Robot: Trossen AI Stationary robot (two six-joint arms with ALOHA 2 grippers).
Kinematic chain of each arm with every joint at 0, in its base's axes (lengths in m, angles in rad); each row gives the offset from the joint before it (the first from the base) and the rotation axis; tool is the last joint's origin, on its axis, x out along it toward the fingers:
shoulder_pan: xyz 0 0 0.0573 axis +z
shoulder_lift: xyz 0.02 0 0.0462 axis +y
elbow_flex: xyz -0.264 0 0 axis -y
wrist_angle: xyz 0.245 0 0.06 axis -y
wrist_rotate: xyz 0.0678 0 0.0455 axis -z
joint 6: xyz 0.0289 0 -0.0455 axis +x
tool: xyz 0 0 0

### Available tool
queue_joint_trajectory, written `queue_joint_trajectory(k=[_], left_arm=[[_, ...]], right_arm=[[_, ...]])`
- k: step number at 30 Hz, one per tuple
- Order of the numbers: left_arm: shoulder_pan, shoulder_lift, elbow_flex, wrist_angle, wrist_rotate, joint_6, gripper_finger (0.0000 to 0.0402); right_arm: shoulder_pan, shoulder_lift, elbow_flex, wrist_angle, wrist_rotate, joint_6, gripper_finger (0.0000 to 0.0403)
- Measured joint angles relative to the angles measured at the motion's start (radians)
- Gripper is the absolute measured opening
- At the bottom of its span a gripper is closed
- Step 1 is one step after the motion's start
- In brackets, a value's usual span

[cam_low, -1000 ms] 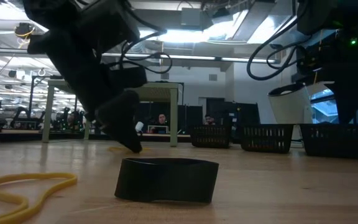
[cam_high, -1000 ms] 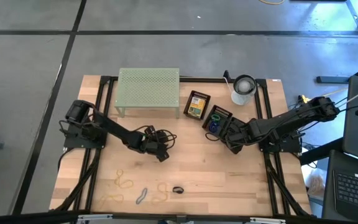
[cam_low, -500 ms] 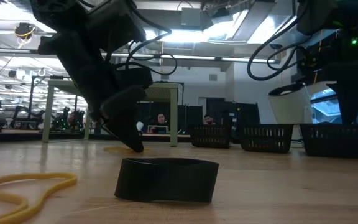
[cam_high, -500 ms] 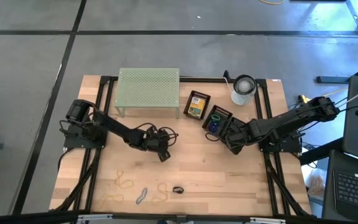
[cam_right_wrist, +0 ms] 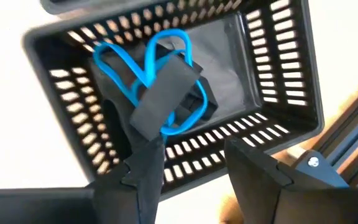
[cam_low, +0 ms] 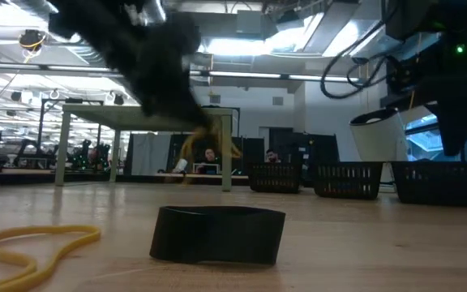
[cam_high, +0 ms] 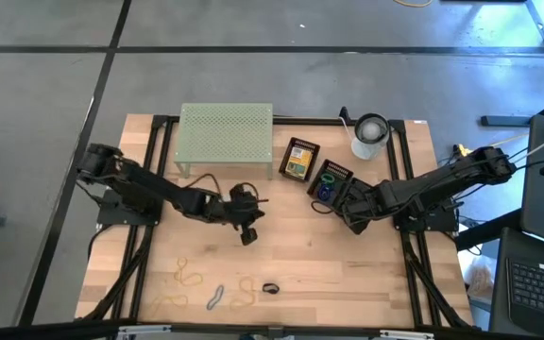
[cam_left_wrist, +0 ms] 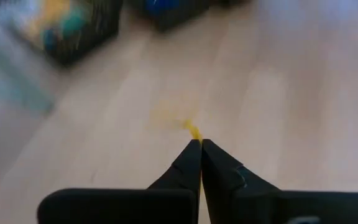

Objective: Pick & Place Office Desk Supplies
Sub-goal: Put the yellow rubber band into the bottom black bin

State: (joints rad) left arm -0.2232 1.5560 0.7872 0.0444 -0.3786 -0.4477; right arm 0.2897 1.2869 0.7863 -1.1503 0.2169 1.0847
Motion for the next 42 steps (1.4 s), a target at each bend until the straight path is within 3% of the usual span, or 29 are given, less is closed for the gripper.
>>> queue_joint_trajectory(k=[6, 12, 16, 20, 24, 29, 32, 42], left_arm=[[-0.013, -0.127, 0.002, 0.140, -0.013, 0.159, 0.0001], [-0.045, -0.225, 0.003, 0.331, -0.015, 0.360, 0.0001], [-0.075, -0.274, 0.004, 0.451, -0.019, 0.483, 0.0003], [-0.103, -0.293, 0.004, 0.519, -0.019, 0.557, 0.0001], [-0.123, -0.294, 0.004, 0.548, -0.019, 0.574, 0.0003], [-0.138, -0.294, 0.004, 0.550, -0.020, 0.544, 0.0001], [-0.146, -0.294, 0.004, 0.551, -0.019, 0.539, 0.0002], [-0.150, -0.212, 0.005, 0.634, -0.014, 0.539, 0.0003]], right_arm=[[0.001, 0.000, 0.107, -0.017, 0.015, -0.023, 0.0154], [0.029, 0.000, 0.232, 0.013, 0.155, -0.053, 0.0147], [0.058, 0.000, 0.264, 0.154, 0.292, -0.139, 0.0146], [0.085, 0.000, 0.264, 0.442, 0.359, -0.377, 0.0146], [0.102, 0.012, 0.264, 0.785, 0.310, -0.673, 0.0147], [0.104, 0.054, 0.265, 1.074, 0.119, -0.893, 0.0172], [0.104, 0.097, 0.265, 1.163, 0.078, -0.968, 0.0204], [0.058, 0.246, 0.265, 1.361, 0.081, -1.074, 0.0298]])
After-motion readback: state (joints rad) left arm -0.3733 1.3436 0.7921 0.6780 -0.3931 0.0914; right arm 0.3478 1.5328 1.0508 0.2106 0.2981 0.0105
